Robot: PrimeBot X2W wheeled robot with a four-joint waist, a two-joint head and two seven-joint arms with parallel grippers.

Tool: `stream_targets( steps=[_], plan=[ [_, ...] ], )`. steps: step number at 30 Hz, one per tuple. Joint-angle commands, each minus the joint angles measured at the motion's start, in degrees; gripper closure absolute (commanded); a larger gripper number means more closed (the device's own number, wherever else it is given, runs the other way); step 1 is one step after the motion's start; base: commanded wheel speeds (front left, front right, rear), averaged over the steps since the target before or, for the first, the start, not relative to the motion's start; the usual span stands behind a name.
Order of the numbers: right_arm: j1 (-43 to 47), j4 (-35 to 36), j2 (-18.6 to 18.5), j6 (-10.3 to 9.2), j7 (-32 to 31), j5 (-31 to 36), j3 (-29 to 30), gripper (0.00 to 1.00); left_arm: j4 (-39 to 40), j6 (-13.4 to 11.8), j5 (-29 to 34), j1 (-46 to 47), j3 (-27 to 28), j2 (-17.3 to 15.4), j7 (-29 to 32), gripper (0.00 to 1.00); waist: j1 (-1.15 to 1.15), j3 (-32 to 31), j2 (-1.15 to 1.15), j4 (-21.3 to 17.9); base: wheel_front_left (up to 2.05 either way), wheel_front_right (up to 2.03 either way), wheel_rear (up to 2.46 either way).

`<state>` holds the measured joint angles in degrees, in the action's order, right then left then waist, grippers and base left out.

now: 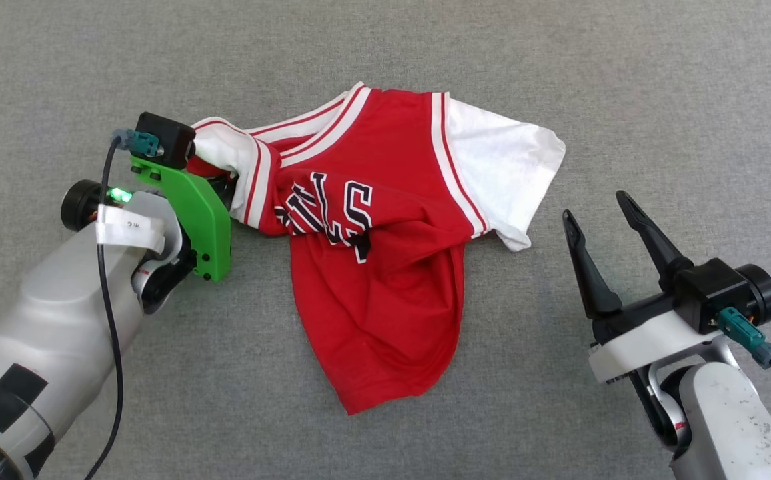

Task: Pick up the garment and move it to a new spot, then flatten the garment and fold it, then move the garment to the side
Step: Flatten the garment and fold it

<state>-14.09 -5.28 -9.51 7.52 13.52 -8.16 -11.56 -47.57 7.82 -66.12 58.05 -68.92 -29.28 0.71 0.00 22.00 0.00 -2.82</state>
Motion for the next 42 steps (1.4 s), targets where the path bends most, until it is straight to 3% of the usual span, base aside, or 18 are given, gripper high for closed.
stream_targets(
  steps=[1, 2, 9, 16, 20, 31, 36, 42],
  plan=[
    [0.9, 0.2, 0.1, -0.03, -0.3, 0.8, 0.2, 0.00, -1.4, -0.4, -0.1, -3.1, -0.7, 0.3, -0.3, 0.50, 0.00, -0.8, 0.00, 0.5, 0.00, 0.00, 0.00],
    [1.1, 0.2, 0.1, -0.03, -0.3, 0.7, 0.2, 0.00, -1.8, -0.4, 0.5, -3.0, -0.9, 0.5, -1.9, 0.00, 0.00, -1.2, 0.00, 0.8, 0.00, 0.00, 0.00],
    [2.4, 0.5, 0.3, -0.03, -0.4, 0.6, 0.7, 0.00, -4.0, -0.4, 3.2, -0.9, 0.6, 0.5, -12.6, 0.00, 0.00, -4.1, 0.00, 2.4, 0.00, 0.00, 0.00],
    [4.2, 0.6, 1.0, -0.03, -0.4, 0.5, 1.3, 0.00, 0.2, -0.5, 4.9, 2.8, 1.7, -3.1, -13.9, 0.00, 0.00, -6.2, 0.00, 3.8, 0.00, 0.00, 0.00],
    [4.7, 0.5, 1.2, -0.03, -0.3, 0.4, 1.4, 0.00, 4.6, -0.5, 3.6, 4.5, 1.5, -5.3, -8.6, 0.00, 0.00, -6.8, 0.00, 4.0, 0.00, 0.00, 0.00],
    [4.9, 0.6, 1.4, -0.03, 0.0, 0.1, 1.1, 0.00, 22.7, -0.3, -3.1, 7.0, -2.7, -9.6, 16.7, 0.00, 0.00, -6.7, 0.00, 3.1, 0.00, 0.00, 0.00],
    [4.1, 0.6, 1.5, -0.03, 0.2, 0.0, 0.7, 0.00, 24.9, -0.3, -3.0, 6.6, -3.5, -9.1, 21.9, 0.00, 0.00, -5.2, 0.00, 2.1, 0.00, 0.00, 0.00],
    [2.5, 0.3, 1.8, -0.03, 0.5, 0.1, 0.4, 0.00, 20.0, -0.3, -0.3, 5.3, -3.9, -7.2, 23.1, 0.00, 0.00, -2.8, 0.00, 0.5, 0.00, 0.00, 0.00]
  ],
)
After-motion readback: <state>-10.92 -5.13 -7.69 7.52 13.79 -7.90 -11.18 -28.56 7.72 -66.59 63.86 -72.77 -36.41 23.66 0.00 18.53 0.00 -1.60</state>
